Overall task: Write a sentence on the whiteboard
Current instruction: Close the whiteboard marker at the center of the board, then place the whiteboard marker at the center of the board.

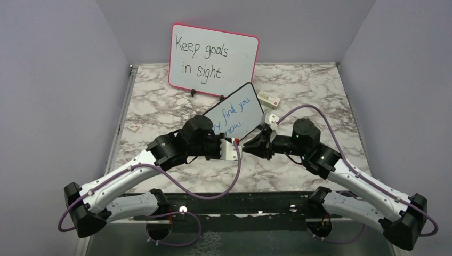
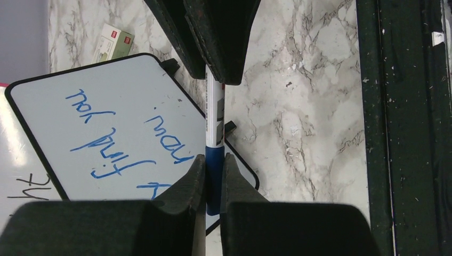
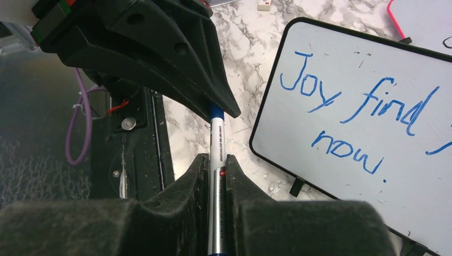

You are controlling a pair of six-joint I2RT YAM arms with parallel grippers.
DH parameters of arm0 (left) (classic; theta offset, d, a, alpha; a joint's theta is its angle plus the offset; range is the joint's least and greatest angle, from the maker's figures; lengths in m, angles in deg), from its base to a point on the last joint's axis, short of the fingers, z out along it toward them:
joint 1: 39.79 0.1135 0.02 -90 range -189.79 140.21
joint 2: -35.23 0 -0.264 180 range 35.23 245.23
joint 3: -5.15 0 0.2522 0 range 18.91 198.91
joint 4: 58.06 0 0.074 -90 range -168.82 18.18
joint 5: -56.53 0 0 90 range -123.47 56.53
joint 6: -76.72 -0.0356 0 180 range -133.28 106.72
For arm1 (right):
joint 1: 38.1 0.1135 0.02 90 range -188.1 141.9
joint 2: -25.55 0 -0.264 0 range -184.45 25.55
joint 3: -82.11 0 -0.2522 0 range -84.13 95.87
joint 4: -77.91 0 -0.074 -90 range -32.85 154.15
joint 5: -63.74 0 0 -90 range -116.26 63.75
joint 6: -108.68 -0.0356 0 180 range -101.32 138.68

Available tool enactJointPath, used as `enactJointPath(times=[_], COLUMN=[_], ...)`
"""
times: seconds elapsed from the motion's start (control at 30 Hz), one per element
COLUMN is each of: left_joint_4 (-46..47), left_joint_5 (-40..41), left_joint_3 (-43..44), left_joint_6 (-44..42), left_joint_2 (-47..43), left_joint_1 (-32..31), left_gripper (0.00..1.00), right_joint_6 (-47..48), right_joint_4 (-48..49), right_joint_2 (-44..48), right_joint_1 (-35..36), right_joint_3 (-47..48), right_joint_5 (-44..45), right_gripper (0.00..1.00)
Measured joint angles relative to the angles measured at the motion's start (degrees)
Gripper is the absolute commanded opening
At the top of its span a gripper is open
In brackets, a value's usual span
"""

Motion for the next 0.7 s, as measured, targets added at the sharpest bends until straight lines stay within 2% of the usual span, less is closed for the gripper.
enactJointPath(times=[0.2,0.47,0.63,0.7], left_joint_4=[-0.5,-3.4,-1.7,-0.7], left_joint_5=[-1.7,-2.8,-2.8,-2.7], left_joint_3=[0.0,0.0,-2.3,-3.2], left_joint_6=[-0.4,0.4,1.3,1.3], left_joint_2=[1.1,2.6,1.1,0.5], left_joint_1=[0.2,1.6,2.1,2.1], left_gripper=[0.0,0.0,0.0,0.09], right_joint_6=[-0.3,-4.3,-6.4,-6.7], right_joint_4=[-0.2,0.3,0.3,-0.2], right_joint_2=[-0.4,-5.7,-7.5,-7.4], right_joint_1=[-0.2,-0.7,-1.0,-0.9], right_joint_3=[-0.4,0.2,1.0,1.0], right_joint_5=[-0.5,-2.6,-2.8,-1.6], right_gripper=[0.0,0.01,0.01,0.01])
